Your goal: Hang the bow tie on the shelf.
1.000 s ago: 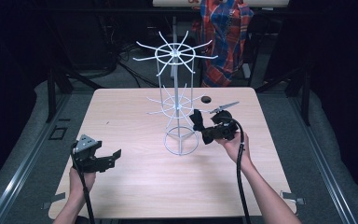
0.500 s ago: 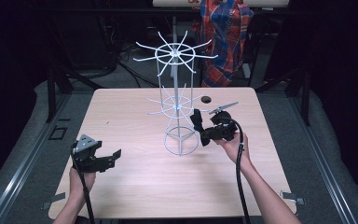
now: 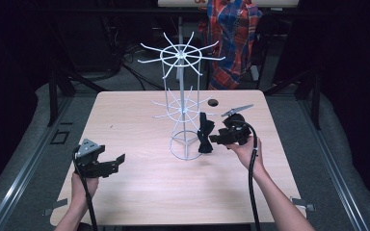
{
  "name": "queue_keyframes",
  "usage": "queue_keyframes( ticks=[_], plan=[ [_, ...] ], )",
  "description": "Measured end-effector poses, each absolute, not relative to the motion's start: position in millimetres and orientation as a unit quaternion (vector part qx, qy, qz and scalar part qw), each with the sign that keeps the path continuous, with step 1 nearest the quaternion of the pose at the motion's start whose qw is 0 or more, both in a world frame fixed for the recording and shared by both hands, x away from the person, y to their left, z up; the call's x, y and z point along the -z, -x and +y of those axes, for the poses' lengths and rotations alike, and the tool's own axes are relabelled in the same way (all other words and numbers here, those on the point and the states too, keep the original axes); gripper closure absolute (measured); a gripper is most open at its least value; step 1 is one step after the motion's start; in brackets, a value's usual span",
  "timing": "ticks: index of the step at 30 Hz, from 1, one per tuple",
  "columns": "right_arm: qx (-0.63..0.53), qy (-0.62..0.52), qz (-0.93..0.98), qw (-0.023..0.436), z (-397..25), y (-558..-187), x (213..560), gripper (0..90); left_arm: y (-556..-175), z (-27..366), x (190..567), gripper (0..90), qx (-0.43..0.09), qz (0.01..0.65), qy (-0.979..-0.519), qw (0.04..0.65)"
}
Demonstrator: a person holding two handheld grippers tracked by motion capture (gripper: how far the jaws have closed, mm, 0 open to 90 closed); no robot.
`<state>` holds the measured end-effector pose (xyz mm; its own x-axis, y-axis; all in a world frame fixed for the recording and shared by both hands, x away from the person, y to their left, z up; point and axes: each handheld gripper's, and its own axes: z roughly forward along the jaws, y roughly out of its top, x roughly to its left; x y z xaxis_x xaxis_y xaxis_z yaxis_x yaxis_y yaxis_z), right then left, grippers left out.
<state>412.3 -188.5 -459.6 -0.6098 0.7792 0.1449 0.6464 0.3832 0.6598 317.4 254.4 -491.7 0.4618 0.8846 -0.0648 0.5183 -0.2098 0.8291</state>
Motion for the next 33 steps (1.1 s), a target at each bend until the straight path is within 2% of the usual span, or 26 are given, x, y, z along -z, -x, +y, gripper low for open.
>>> queue_keyframes(
  ticks=[11,18,27,33],
  plan=[
    [-0.354,-0.414,0.831,0.112,-204.9,-392.9,437.5,18.0,-316.4,253.8,491.0,15.6,-0.219,0.471,-0.745,0.418],
    [-0.345,-0.404,0.838,0.123,-212.9,-381.6,431.3,13.5,-315.8,254.1,490.6,15.6,-0.219,0.470,-0.745,0.420],
    [-0.315,-0.398,0.853,0.125,-230.0,-364.3,433.1,0.1,-315.9,253.5,490.5,15.6,-0.219,0.469,-0.747,0.418],
    [-0.309,-0.401,0.853,0.125,-246.9,-352.3,444.5,0.0,-316.3,253.3,490.8,15.6,-0.219,0.469,-0.746,0.420]
  ],
)
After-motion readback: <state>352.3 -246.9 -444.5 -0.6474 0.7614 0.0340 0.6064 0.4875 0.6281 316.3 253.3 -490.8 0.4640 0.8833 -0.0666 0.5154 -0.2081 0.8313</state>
